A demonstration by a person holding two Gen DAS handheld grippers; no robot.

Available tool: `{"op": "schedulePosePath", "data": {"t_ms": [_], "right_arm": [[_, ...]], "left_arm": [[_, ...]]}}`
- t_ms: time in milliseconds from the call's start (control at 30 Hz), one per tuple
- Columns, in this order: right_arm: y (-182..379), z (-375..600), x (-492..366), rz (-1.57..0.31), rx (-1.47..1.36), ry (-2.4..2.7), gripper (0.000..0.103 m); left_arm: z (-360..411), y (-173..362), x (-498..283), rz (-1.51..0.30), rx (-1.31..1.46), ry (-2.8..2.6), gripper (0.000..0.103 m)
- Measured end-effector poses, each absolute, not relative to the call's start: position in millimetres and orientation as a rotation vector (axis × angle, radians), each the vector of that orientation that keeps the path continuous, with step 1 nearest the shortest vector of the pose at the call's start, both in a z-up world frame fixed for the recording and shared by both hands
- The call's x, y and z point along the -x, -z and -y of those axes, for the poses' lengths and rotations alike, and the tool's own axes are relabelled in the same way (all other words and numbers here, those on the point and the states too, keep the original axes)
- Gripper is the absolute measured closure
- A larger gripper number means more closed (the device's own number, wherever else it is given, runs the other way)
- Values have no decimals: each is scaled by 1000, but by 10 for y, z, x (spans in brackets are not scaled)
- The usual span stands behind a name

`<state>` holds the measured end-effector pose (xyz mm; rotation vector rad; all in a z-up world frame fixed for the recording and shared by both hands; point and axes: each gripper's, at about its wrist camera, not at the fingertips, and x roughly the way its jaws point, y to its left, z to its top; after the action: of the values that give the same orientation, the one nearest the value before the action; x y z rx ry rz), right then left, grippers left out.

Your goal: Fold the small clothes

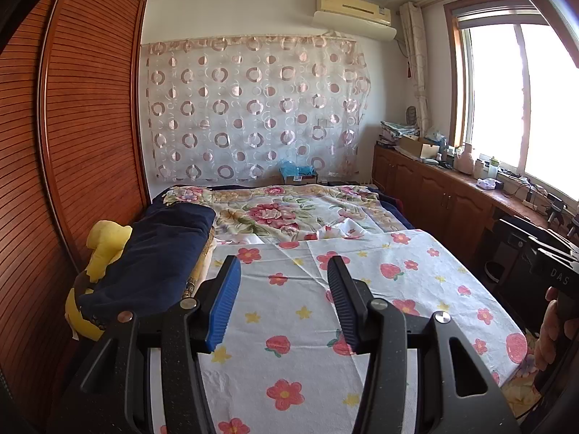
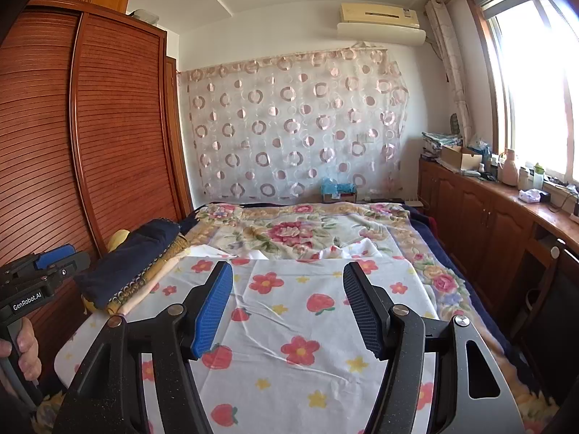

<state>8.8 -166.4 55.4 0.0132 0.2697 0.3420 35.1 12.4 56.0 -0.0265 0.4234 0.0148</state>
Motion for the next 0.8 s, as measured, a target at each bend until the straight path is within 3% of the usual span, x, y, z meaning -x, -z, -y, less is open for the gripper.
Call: {"op": "schedulePosePath", "data": {"t_ms": [800], "right_arm": [[-563, 1760, -96, -267, -9, -348, 37]], "left_arm": [[-136, -546, -345, -422, 27, -13, 52]]}}
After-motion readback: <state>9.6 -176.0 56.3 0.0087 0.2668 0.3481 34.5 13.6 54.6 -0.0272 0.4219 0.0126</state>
